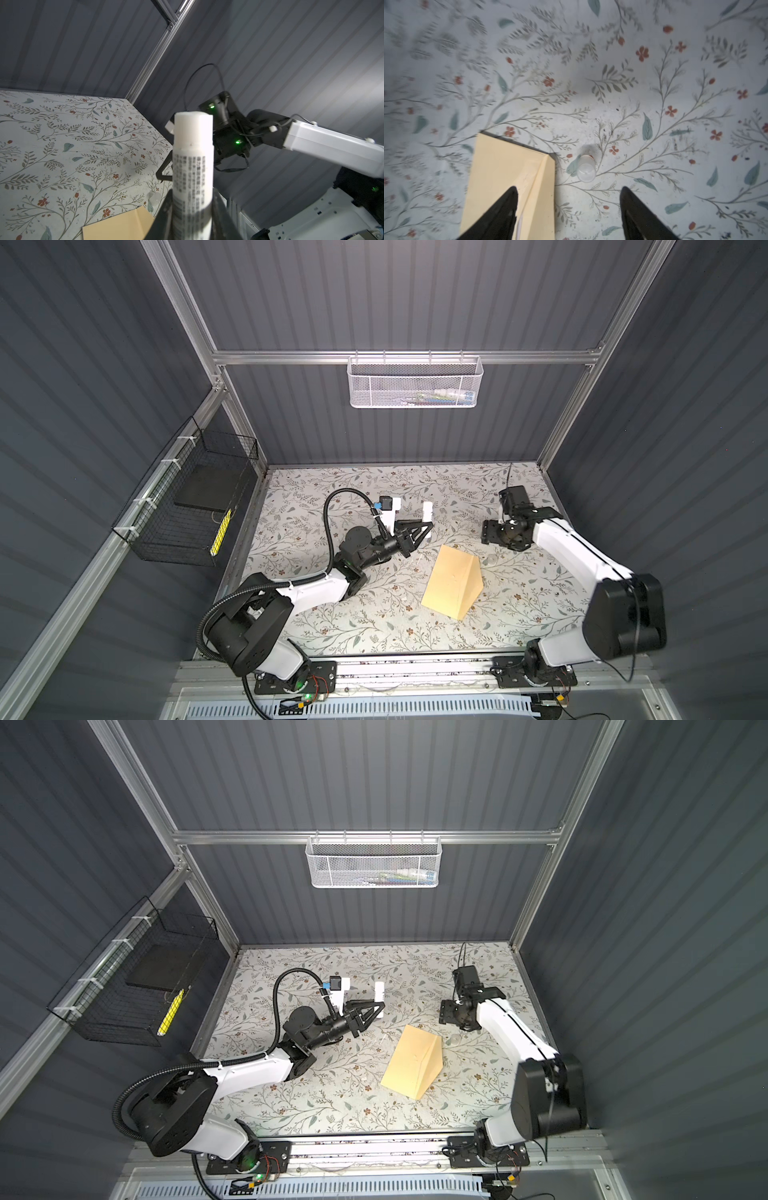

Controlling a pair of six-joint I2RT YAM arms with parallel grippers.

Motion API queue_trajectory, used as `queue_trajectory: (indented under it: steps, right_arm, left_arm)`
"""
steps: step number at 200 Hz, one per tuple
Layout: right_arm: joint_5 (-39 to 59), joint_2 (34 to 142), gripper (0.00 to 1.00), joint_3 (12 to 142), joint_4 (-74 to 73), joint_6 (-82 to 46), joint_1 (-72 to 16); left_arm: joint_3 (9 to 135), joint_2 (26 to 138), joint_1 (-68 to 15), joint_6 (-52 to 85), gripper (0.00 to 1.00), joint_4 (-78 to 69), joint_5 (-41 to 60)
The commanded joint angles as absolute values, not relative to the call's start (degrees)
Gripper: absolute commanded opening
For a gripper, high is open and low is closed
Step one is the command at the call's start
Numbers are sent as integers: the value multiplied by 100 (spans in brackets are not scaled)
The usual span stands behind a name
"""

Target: Place the letter into the envelope and seal it

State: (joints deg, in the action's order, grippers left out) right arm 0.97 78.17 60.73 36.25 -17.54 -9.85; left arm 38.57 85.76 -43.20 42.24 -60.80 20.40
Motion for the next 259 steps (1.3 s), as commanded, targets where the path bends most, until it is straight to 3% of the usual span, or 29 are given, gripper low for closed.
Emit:
queue_trajectory:
  steps: [1,16,29,67,116,207,259]
  right_arm:
    - [1387,6847,80,5522,2518,-1707,-1096]
    - [2259,6016,82,4860,1353,-1924,-1268]
    - [2363,5407,83,4299,370,-2058,-1625]
    - [744,4508,84,3182,-1441,-1359,-3215]
    - [-545,4875,83,2886,-2846,-400,-4342]
    - [-1109,5611,70,3329,-3111,-132,-4518]
    - [-1150,5838,68,3444,-3155,0,-4510]
  left_arm:
    - [4119,8683,-4377,4932,0,-6486,1679]
    - [4144,8765,-4370,5366,0,-6819,1512]
    - [4161,8847,-4377,5762,0,-7104,1325]
    - [4376,8920,-4531,6783,0,-6818,664]
    - [4685,8811,-4706,7275,0,-6096,344]
    - [4757,8788,-4788,7389,0,-5882,393]
    - [4852,8908,-4865,7458,0,-5864,490]
